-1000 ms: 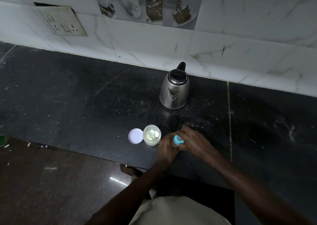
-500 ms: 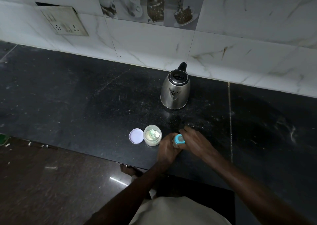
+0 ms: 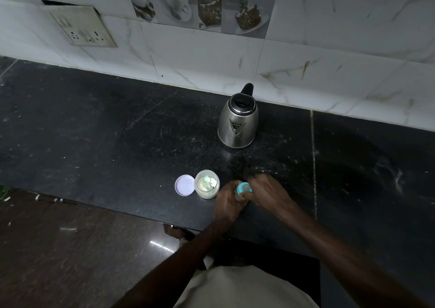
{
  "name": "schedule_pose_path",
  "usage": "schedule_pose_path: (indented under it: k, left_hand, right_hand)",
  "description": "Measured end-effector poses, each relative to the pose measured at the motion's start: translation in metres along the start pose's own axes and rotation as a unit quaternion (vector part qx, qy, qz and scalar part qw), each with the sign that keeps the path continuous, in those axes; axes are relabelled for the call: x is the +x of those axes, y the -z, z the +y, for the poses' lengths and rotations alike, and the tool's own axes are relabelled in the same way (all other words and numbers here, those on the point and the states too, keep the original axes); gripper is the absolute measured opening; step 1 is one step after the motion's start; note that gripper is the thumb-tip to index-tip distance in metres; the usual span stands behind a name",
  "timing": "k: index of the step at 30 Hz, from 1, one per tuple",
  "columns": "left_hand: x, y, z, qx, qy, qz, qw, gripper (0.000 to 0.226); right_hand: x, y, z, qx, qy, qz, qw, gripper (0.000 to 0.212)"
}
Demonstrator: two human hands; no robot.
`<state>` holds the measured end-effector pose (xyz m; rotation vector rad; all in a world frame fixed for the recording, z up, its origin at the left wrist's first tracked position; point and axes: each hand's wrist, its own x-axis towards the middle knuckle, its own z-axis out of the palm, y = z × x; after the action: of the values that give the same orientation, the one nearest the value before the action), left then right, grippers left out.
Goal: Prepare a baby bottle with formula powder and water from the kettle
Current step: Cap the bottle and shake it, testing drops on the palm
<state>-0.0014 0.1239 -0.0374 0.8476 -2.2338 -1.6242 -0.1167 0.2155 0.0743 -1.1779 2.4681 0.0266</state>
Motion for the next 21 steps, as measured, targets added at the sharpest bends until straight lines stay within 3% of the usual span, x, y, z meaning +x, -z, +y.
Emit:
schedule_pose_path:
  k: [2, 5, 7, 10, 14, 18, 21]
  left_hand:
    - [0.0, 0.0, 0.001, 0.002, -0.004, -0.001, 1.0, 0.036]
    - [-0.001, 0.002, 0.006, -0.011, -0.001, 0.012, 1.0, 0.035]
    - [-0.002, 0.002, 0.006, -0.028, -0.003, 0.006, 1.0, 0.032]
    - [-0.001, 0.002, 0.006, -0.02, -0.011, 0.006, 1.0, 0.03]
    - [-0.002, 0.002, 0.009, -0.059, 0.005, 0.013, 0.998, 0.031]
    - [-0.003, 0.004, 0.009, -0.077, -0.005, 0.004, 0.997, 0.035]
    - [-0.002, 0.003, 0.008, -0.03, 0.0, 0.011, 0.999, 0.033]
  right_hand:
    - [-0.002, 0.002, 0.001, 0.004, -0.007, 0.001, 1.0, 0.051]
    - [-0.008, -0.002, 0.002, 0.061, 0.09, -0.001, 0.994, 0.053]
    - [-0.005, -0.002, -0.002, 0.024, 0.048, 0.003, 0.999, 0.042]
    - [0.003, 0.0, -0.003, -0.008, -0.022, -0.001, 1.0, 0.051]
    - [0.006, -0.015, 0.009, 0.083, 0.087, -0.036, 0.992, 0.056]
    - [0.014, -0.041, 0.022, 0.09, 0.056, -0.022, 0.994, 0.05]
    - [0.021, -0.067, 0.031, 0.082, 0.033, -0.001, 0.996, 0.043]
